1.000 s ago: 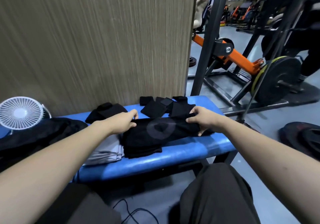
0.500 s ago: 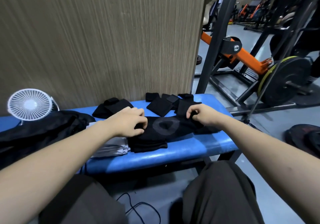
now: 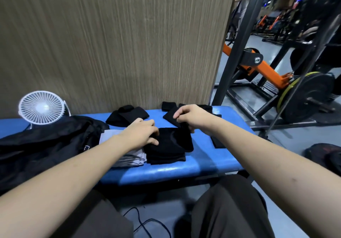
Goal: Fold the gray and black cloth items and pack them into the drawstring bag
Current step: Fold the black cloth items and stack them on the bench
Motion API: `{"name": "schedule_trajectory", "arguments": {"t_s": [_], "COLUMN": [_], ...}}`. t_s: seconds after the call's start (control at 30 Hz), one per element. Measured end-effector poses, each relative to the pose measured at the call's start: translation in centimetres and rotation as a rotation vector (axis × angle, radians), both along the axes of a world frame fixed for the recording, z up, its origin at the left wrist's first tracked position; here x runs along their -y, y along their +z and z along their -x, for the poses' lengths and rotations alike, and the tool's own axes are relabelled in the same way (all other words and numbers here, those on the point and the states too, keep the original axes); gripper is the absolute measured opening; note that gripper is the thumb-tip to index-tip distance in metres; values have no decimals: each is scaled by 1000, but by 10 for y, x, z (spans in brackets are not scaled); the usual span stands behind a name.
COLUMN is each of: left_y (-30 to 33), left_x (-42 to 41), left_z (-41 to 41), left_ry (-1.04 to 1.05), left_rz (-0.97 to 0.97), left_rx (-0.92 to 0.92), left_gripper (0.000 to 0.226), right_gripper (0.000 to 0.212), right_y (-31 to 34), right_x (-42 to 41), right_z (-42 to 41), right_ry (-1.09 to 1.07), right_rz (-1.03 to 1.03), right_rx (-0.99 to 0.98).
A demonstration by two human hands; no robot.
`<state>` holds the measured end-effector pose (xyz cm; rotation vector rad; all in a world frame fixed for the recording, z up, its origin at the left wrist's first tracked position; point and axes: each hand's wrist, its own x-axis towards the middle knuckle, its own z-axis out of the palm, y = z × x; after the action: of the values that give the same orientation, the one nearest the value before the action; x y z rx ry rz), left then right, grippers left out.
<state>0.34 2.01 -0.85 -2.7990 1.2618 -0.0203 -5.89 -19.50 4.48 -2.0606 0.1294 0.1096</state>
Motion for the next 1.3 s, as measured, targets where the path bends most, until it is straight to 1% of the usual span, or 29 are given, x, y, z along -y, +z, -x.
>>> {"name": "schedule_trajectory", "arguments": {"t_s": [0.17,0.27,0.37,0.4,0.47,0.53,0.57,0.6,0.67,0.73,0.77,0.8,0.87,0.93,0.97,1.03,1.17,1.2,1.3], "left_y": [2,0,-4,-5,-5,-1,2,6,11,11,10,9,3,-3,-7,-13,-19,-20,-23], "left_x": [-13,-20,-26,-28,-31,-32,-31,-30,-26,-18,-12,-6,2,3,1,-4,-7,-6,-3], "left_z": [-6,-4,1,3,2,2,4,5,6,8,9,10,10,7,6,6,9,10,9], "left_ry": [35,90,184,188,133,80,69,64,56,38,20,0,-34,-55,-52,-22,-4,16,68], "left_rz": [146,243,314,329,311,295,312,338,374,389,374,330,162,-9,-72,-152,-286,-314,-384], "left_rx": [-103,-158,-189,-184,-106,-21,-2,12,36,49,62,74,115,138,119,54,83,64,11], "left_gripper": [39,32,36,37,41,46,48,48,43,28,19,18,34,49,54,58,65,67,68], "right_gripper": [16,19,32,35,38,35,32,29,24,18,15,18,38,60,70,82,109,111,109], "right_y": [-20,-36,-46,-47,-43,-35,-32,-29,-32,-45,-55,-63,-74,-82,-86,-94,-109,-112,-115], "right_x": [-50,-68,-74,-74,-69,-60,-54,-49,-37,-26,-21,-18,-16,-17,-18,-19,-20,-21,-21], "right_z": [-22,-29,-31,-30,-30,-30,-30,-28,-26,-23,-21,-18,-11,-5,-4,-1,0,0,-2], "right_ry": [121,153,151,143,114,74,55,36,8,45,104,168,272,352,382,418,447,449,441], "right_rz": [-130,-182,-198,-222,-282,-298,-247,-148,153,447,543,622,754,829,849,889,920,902,833], "right_rx": [-129,-174,-226,-236,-224,-150,-89,-8,195,363,403,399,334,316,320,278,180,172,160]}}
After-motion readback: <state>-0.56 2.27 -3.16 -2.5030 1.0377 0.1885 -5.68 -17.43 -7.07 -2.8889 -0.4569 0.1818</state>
